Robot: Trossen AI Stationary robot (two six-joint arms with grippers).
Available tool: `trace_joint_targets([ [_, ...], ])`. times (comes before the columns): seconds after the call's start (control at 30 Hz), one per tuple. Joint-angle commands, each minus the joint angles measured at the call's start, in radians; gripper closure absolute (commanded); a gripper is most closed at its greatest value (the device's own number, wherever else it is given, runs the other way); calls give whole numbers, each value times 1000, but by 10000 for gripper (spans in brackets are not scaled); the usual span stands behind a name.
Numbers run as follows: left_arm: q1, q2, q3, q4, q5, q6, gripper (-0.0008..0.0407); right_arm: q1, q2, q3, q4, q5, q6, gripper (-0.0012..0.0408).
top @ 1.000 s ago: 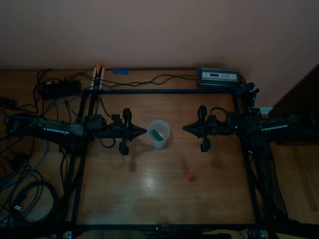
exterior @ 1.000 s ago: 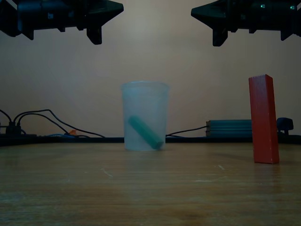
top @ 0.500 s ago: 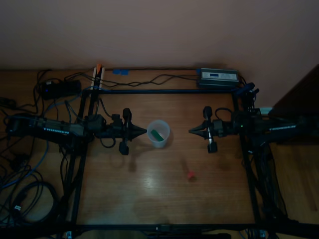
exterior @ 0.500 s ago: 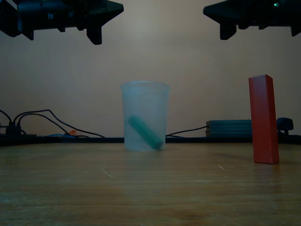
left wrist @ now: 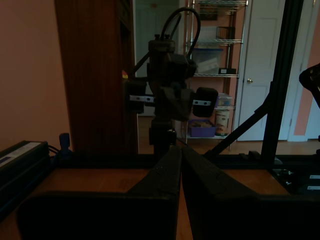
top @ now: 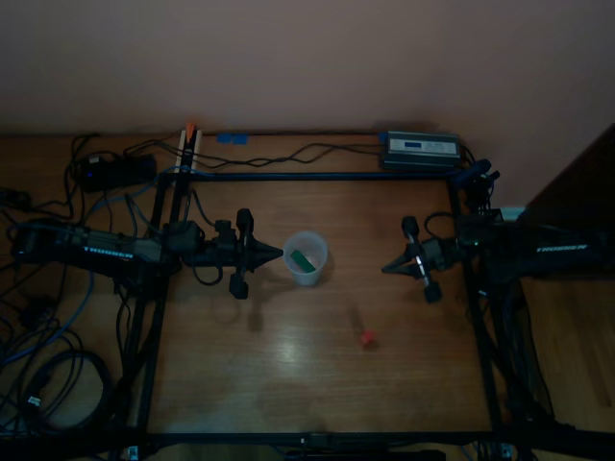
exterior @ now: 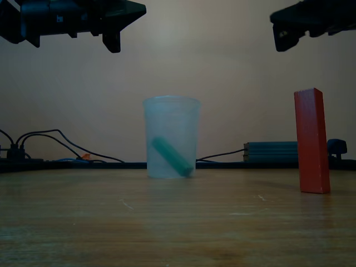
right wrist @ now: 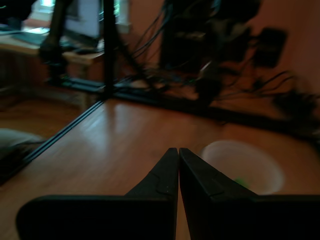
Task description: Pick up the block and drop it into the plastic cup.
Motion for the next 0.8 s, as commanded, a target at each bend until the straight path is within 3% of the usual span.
trace_joint_targets([
  [0.0,0,0,0,0,0,0,399,0,-11,1,-36,-32,21,396],
  [0.13,0,0,0,0,0,0,399,7,-19,1,-66,-81,45,396],
  [0.3,0,0,0,0,0,0,399,23,-19,1,-95,-82,55,394],
  [0.4,0,0,0,1,0,0,399,23,-19,1,-111,-77,73,363],
  [0.5,0,0,0,1,0,0,399,23,-19,1,-109,-74,82,287],
  [0.63,0,0,0,0,0,0,399,23,-19,1,-121,-74,87,150],
  [0.77,0,0,0,1,0,0,399,23,-17,1,-140,-33,185,27],
])
